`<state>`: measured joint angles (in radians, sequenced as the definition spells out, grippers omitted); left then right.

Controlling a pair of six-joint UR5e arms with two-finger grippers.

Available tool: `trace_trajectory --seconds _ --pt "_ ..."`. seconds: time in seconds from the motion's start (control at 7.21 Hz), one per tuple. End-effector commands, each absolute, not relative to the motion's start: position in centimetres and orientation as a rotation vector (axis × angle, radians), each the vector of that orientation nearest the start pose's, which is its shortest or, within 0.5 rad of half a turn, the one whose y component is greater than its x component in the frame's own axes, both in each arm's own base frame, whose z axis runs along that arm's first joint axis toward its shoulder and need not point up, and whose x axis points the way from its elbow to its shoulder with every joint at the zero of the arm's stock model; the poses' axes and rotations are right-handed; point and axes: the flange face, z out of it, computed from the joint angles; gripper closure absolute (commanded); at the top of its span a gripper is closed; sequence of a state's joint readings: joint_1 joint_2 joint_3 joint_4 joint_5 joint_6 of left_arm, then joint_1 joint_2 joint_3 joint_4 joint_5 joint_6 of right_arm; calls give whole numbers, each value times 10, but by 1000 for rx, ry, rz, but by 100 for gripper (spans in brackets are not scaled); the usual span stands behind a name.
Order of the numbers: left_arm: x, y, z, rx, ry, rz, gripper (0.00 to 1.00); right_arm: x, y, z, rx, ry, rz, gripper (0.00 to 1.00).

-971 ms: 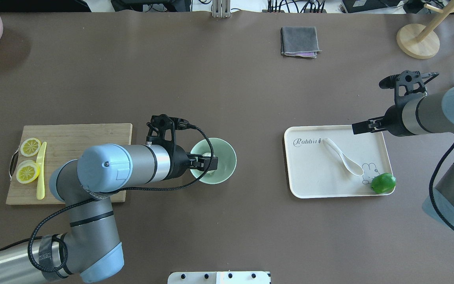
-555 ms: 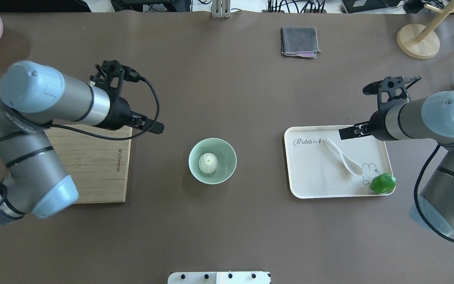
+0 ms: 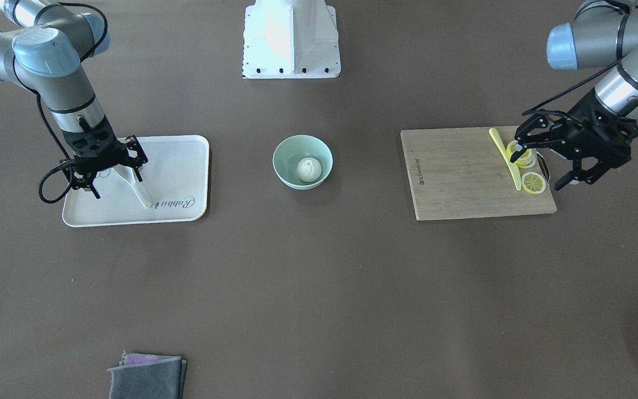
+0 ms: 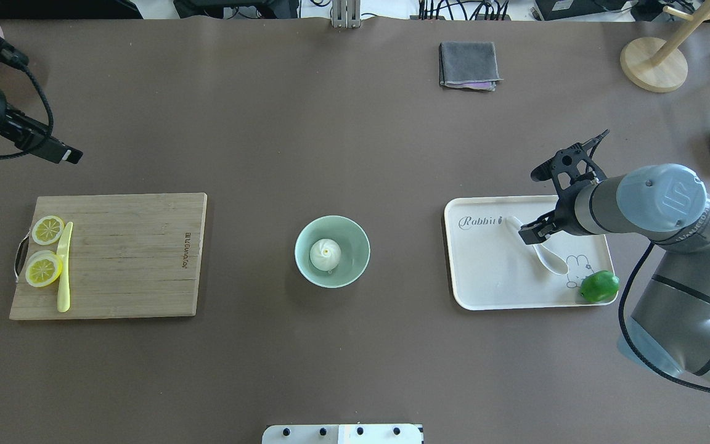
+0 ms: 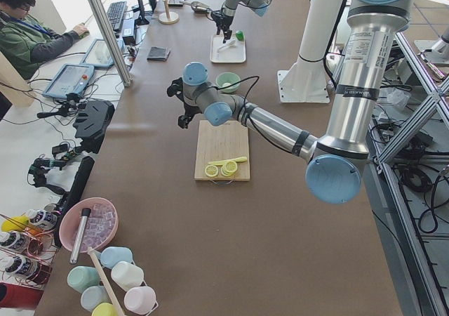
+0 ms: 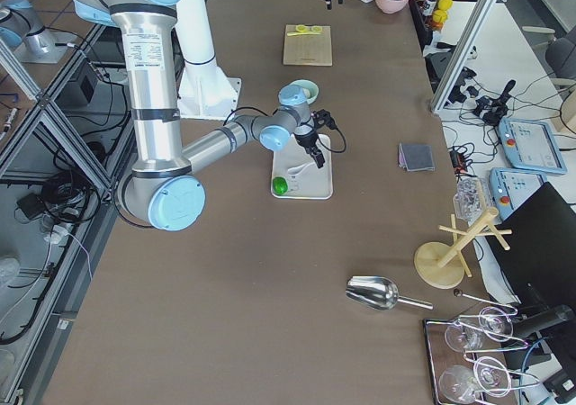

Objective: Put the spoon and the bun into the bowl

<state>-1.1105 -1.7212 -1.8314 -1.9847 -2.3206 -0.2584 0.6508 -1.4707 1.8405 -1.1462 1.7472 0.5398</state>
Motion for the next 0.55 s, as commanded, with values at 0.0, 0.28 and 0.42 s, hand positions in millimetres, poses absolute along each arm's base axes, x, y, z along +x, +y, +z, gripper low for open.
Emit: trace_trajectory --seconds 0.0,0.28,0.42 --pt "175 -515 409 492 939 497 1 -380 -418 451 478 -639 -478 15" --pt "175 -515 409 492 939 496 1 -386 -415 449 476 -645 -484 26" --pt "175 -515 408 493 940 497 1 -388 -414 451 470 -642 -485 39"
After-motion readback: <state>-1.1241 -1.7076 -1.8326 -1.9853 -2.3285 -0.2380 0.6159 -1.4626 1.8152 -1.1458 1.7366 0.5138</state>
